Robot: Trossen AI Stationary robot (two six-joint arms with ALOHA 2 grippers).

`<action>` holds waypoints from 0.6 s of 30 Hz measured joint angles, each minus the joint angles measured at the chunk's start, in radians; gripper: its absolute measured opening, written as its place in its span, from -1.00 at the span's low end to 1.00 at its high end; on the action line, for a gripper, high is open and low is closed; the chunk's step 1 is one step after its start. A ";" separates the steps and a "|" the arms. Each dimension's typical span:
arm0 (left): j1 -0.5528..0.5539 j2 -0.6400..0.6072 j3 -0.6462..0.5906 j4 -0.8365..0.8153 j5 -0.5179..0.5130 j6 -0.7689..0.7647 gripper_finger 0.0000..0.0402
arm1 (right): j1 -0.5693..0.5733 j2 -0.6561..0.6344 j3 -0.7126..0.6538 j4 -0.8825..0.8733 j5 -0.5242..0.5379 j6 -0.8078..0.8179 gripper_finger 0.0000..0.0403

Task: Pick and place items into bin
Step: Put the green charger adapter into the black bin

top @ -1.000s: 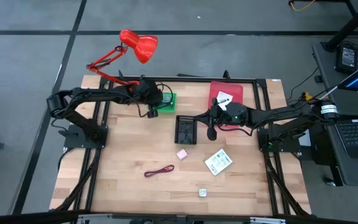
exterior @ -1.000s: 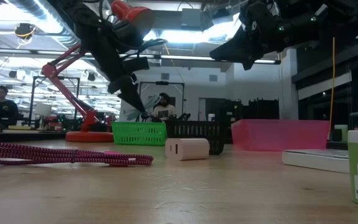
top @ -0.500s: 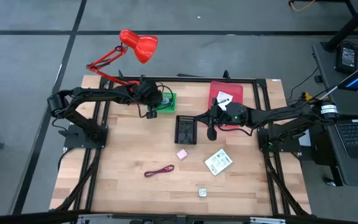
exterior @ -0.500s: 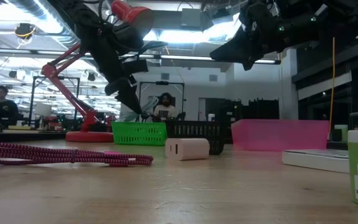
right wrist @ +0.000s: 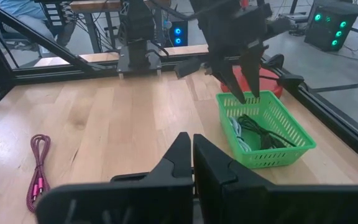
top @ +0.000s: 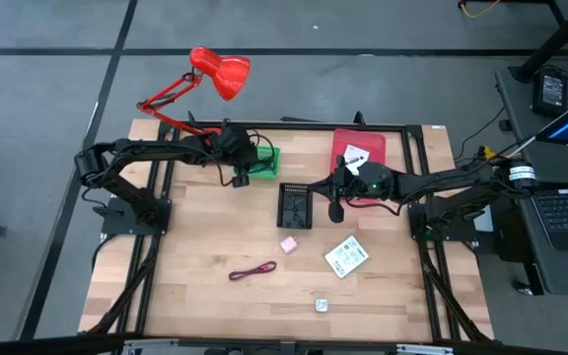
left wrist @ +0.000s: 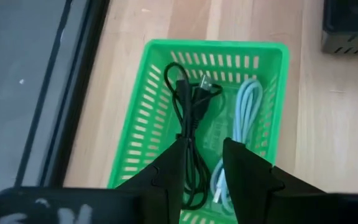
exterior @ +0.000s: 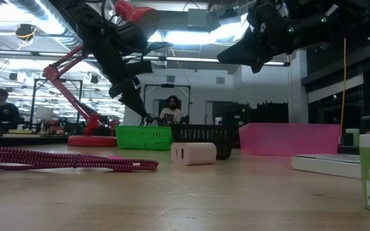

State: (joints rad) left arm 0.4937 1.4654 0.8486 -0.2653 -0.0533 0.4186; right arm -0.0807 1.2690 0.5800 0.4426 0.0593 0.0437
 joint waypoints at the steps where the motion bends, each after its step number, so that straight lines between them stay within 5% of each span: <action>1: -0.002 -0.011 0.000 0.001 -0.003 0.005 -0.49 | 0.000 0.000 0.000 0.000 0.000 0.000 -1.00; 13: -0.077 -0.310 -0.032 0.014 0.104 -0.078 -0.96 | 0.000 0.000 0.000 -0.013 0.000 -0.002 -1.00; 18: -0.145 -0.415 -0.109 0.036 0.141 -0.148 -0.99 | 0.016 0.000 0.000 -0.047 0.003 -0.023 -1.00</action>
State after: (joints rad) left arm 0.3486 1.0499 0.7398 -0.2293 0.0873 0.2705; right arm -0.0647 1.2691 0.5800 0.3954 0.0627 0.0210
